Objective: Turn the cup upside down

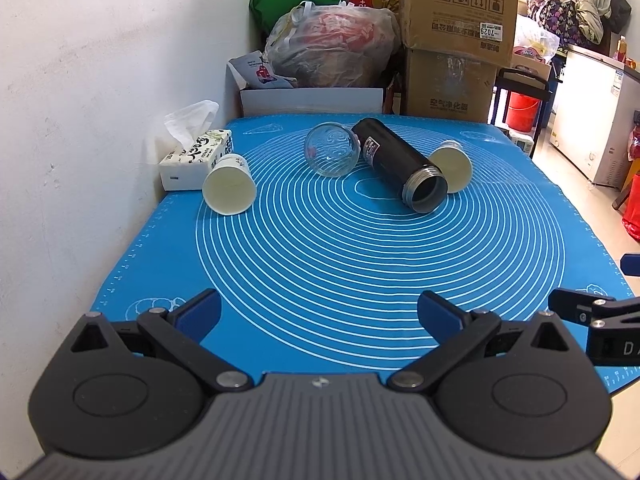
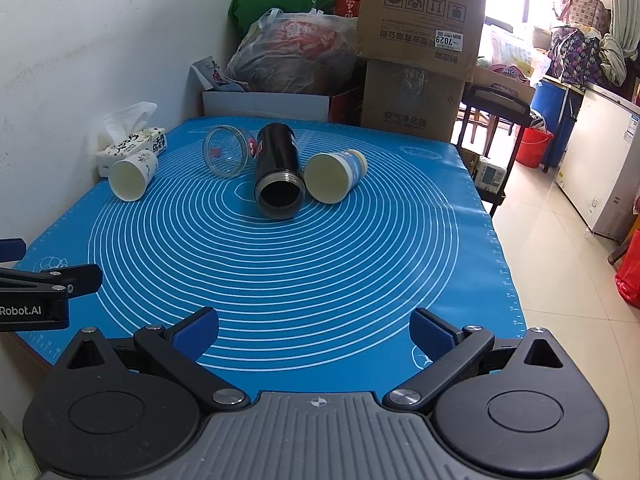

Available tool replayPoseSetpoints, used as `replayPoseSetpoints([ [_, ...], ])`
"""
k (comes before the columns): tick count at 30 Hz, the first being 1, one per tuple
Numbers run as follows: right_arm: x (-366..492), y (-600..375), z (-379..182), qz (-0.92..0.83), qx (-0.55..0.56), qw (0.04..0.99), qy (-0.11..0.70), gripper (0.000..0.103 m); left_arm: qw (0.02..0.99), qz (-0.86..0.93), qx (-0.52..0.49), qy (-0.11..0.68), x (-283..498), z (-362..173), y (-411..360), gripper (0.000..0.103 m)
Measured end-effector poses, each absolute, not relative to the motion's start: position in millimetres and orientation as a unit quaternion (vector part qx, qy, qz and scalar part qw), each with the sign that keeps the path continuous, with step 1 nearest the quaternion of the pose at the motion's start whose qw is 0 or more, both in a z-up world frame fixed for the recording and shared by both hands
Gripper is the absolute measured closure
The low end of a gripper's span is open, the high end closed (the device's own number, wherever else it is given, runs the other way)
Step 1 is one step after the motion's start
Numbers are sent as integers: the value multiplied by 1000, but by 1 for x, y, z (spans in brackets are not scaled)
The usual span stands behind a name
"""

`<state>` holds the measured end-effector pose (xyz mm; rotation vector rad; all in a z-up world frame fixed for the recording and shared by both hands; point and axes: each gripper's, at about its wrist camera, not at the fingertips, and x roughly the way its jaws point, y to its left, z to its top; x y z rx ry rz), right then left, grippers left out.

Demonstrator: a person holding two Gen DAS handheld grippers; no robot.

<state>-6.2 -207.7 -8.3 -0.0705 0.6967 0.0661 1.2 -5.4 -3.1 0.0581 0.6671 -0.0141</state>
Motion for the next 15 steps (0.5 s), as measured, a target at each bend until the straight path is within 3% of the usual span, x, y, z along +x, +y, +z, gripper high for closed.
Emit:
replayPoseSetpoints([
  [15, -6, -209, -9, 34, -33, 939, 339, 0, 945, -9, 29, 325, 1, -2, -6, 0],
])
